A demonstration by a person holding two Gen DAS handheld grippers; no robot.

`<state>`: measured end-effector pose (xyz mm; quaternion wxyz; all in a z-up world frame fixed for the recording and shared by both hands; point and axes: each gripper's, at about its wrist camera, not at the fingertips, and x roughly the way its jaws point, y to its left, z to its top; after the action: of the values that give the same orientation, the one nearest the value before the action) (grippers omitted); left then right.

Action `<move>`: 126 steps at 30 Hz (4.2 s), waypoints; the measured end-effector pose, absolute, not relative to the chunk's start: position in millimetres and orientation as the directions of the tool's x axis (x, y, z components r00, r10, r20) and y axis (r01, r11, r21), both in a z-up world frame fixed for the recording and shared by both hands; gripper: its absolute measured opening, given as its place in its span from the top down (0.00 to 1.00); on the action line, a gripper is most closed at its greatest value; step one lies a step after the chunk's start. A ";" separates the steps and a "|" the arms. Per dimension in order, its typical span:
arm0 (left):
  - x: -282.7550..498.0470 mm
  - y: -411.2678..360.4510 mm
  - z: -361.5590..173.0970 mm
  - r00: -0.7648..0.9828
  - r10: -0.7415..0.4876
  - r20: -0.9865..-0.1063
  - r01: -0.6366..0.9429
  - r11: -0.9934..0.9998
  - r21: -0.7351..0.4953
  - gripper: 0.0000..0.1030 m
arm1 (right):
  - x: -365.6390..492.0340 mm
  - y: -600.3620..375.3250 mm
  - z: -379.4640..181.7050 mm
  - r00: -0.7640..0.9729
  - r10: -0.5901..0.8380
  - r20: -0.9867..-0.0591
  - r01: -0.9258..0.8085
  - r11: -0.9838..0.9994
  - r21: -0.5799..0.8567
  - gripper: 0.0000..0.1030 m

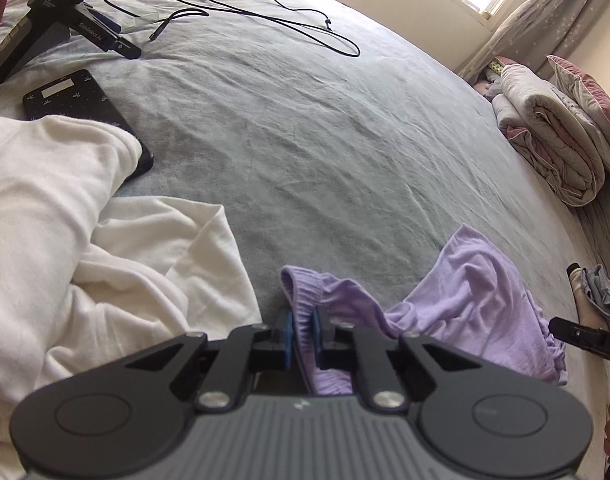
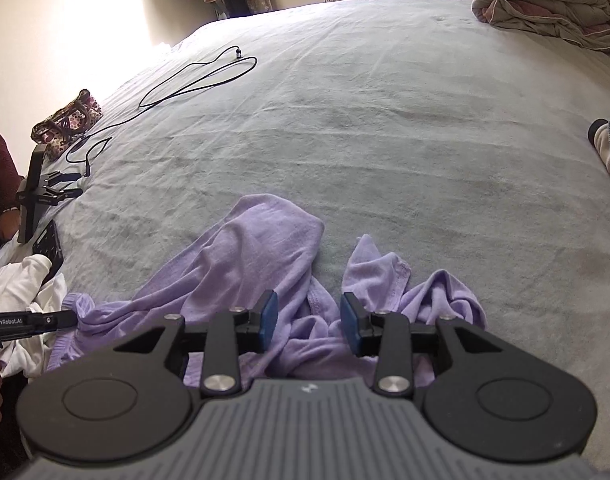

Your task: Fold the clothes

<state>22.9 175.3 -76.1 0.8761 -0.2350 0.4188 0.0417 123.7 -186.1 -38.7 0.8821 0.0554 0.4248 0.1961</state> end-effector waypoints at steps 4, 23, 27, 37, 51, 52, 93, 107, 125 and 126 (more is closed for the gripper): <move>20.2 176.2 -70.8 0.666 -0.091 -0.741 -0.274 0.893 -0.356 0.94 | 133.9 -189.2 -40.5 0.570 0.374 -0.732 -0.279 0.926 0.255 0.62; 5.4 182.1 -72.3 0.692 -0.055 -0.720 -0.295 0.889 -0.351 0.95 | 153.9 -175.3 -51.9 0.513 0.451 -0.731 -0.290 0.892 0.347 0.62; 6.0 183.4 -74.4 0.689 -0.059 -0.723 -0.299 0.885 -0.358 0.95 | 162.5 -172.6 -56.1 0.512 0.464 -0.723 -0.269 0.886 0.378 0.59; 7.2 182.4 -76.0 0.683 -0.060 -0.727 -0.299 0.886 -0.354 0.95 | 168.0 -159.6 -61.9 0.517 0.551 -0.655 -0.268 0.831 0.487 0.92; 6.5 182.4 -76.7 0.683 -0.073 -0.727 -0.300 0.879 -0.370 0.95 | 112.8 -92.4 -46.5 0.343 0.617 -0.708 -0.551 0.743 0.380 0.84; 7.2 182.6 -77.0 0.682 -0.075 -0.728 -0.300 0.878 -0.372 0.95 | 113.9 -97.0 -45.0 0.354 0.616 -0.704 -0.543 0.748 0.382 0.80; 35.9 183.0 -72.0 0.637 -0.123 -0.761 -0.254 0.898 -0.358 0.95 | 104.4 -283.2 -19.2 0.750 0.038 -0.661 -0.082 0.996 -0.036 0.97; 32.8 189.9 -76.6 0.637 -0.148 -0.756 -0.249 0.889 -0.384 0.95 | 88.1 -316.8 -53.0 0.669 0.033 -0.742 -0.021 0.999 0.026 0.91; 32.1 190.5 -74.4 0.647 -0.164 -0.744 -0.241 0.883 -0.404 0.95 | 89.6 -300.0 -24.2 0.704 0.141 -0.696 -0.095 0.990 0.104 0.62; 31.2 190.4 -73.7 0.649 -0.163 -0.743 -0.238 0.884 -0.402 0.95 | 90.4 -297.1 -22.4 0.707 0.148 -0.692 -0.103 0.989 0.106 0.62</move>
<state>31.2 190.4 -73.7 0.8758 -0.2399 0.4183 0.0215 90.4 -297.1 -22.4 0.9233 0.0298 0.3768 0.0679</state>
